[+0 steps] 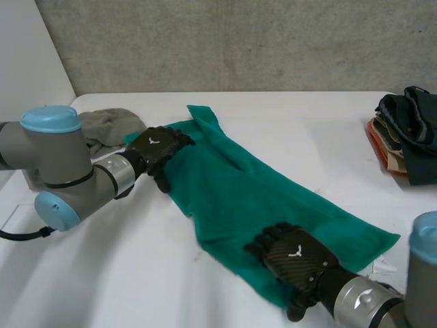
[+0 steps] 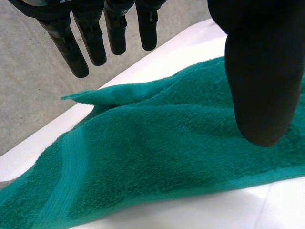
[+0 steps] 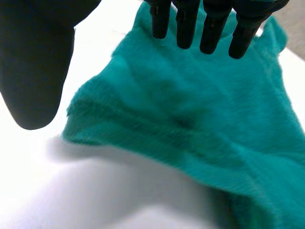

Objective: Fold the laundry.

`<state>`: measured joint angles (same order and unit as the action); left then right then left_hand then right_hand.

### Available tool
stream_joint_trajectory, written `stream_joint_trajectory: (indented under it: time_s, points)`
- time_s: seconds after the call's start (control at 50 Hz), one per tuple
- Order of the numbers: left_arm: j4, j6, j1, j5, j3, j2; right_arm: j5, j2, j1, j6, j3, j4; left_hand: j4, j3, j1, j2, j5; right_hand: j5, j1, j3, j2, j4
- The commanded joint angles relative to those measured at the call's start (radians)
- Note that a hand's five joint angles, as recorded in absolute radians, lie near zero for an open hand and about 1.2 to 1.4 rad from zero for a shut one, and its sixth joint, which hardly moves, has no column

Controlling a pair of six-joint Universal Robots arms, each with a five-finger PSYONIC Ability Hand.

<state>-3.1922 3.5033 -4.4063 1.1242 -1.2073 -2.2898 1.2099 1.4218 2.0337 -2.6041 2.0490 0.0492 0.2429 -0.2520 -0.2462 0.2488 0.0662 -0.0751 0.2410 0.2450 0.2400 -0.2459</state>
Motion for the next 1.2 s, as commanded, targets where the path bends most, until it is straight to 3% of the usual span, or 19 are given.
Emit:
stream_joint_trajectory:
  time_s: [0.02,0.06,0.1,0.14,0.16,0.24,0.32,0.4,0.56,0.84,0.9,0.94,1.0,1.12,1.2]
  points:
    - [-0.008,-0.041,0.010,0.005,-0.047,0.066,0.063,-0.087,0.010,0.001,0.013,0.130,0.012,-0.003,-0.008,0.006,0.014,-0.243,0.252,0.248,0.253,-0.247]
    - [-0.011,-0.055,0.013,0.005,-0.058,0.079,0.077,-0.096,0.010,0.001,0.014,0.158,0.012,-0.003,-0.008,0.006,0.014,-0.316,0.325,0.321,0.326,-0.320]
    - [-0.011,-0.063,0.016,0.003,-0.067,0.093,0.092,-0.109,0.011,0.001,0.016,0.185,0.012,-0.003,-0.008,0.006,0.014,-0.568,0.577,0.573,0.578,-0.572]
    - [-0.015,-0.072,0.019,0.003,-0.084,0.111,0.100,-0.113,0.011,0.001,0.014,0.196,0.015,-0.006,-0.011,0.009,0.017,-1.025,1.033,1.029,1.034,-1.028]
    - [-0.017,-0.072,0.021,0.005,-0.090,0.118,0.108,-0.113,0.005,-0.001,0.011,0.205,0.015,-0.006,-0.011,0.009,0.017,-1.145,1.154,1.150,1.155,-1.149]
    - [-0.040,-0.072,0.027,0.005,-0.120,0.145,0.117,-0.048,0.002,-0.010,0.005,0.236,0.015,-0.006,-0.011,0.009,0.017,-1.147,1.155,1.151,1.156,-1.150]
    - [-0.075,-0.072,0.027,0.006,-0.149,0.161,0.123,0.136,0.005,-0.022,-0.047,0.233,0.012,-0.003,-0.008,0.006,0.014,-1.147,1.155,1.151,1.156,-1.150]
    - [-0.083,-0.069,0.022,0.012,-0.159,0.158,0.123,0.219,0.005,-0.082,-0.145,0.183,0.000,0.009,0.003,-0.006,0.002,-1.147,1.155,1.151,1.156,-1.150]
    - [-0.081,-0.069,0.013,0.052,-0.213,0.147,0.096,0.305,-0.009,-0.241,-0.392,-0.028,-0.015,0.024,0.018,-0.021,-0.013,-1.147,1.155,1.151,1.156,-1.150]
    - [-0.126,-0.079,0.025,0.092,-0.173,0.055,0.095,0.350,0.017,-0.315,-0.578,-0.097,-0.018,0.027,0.021,-0.024,-0.016,-1.147,1.155,1.151,1.156,-1.150]
    - [-0.149,-0.102,0.037,0.161,-0.135,0.010,0.099,0.377,0.014,-0.344,-0.596,-0.120,0.228,-0.219,-0.224,0.222,0.230,-1.147,1.155,1.151,1.156,-1.150]
    - [-0.170,-0.130,0.057,0.227,-0.104,-0.016,0.100,0.390,0.005,-0.359,-0.599,-0.121,0.702,-0.693,-0.698,0.696,0.704,-1.147,1.155,1.151,1.156,-1.150]
    - [-0.184,-0.156,0.074,0.291,-0.097,-0.025,0.105,0.404,0.000,-0.376,-0.601,-0.123,1.152,-1.143,-1.149,1.146,1.154,-1.147,1.155,1.151,1.156,-1.150]
    - [-0.181,-0.167,0.076,0.359,-0.135,0.024,0.102,0.404,-0.099,-0.376,-0.593,-0.131,1.153,-1.144,-1.150,1.147,1.155,-1.147,1.155,1.151,1.156,-1.150]
    - [-0.189,-0.176,0.044,0.350,-0.234,0.196,0.089,0.401,-0.161,-0.370,-0.586,-0.143,1.153,-1.144,-1.150,1.147,1.155,-1.147,1.155,1.151,1.156,-1.150]
